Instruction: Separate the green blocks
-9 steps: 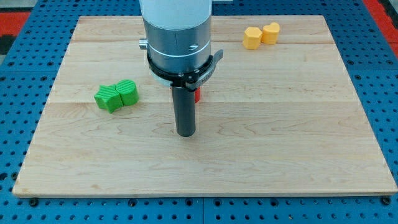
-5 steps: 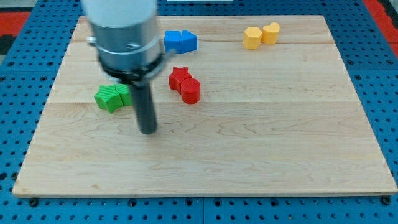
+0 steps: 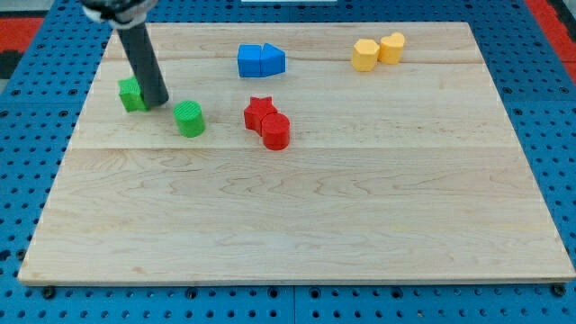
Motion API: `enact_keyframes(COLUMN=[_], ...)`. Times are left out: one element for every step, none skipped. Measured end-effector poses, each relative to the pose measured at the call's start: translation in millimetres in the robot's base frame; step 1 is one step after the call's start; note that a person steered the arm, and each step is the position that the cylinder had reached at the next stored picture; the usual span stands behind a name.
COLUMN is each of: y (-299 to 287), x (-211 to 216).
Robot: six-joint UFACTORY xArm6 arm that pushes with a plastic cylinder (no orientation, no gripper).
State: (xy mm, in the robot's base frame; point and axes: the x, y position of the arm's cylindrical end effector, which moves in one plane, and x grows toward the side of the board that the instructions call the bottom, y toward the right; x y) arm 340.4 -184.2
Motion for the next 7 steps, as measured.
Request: enact_keyframes(y=[1.8, -21.3, -40.2, -57.8, -54.4, -45.8, -33.5], x=[17.1, 38.4, 56.5, 13.4, -38.9, -32.2, -31.2])
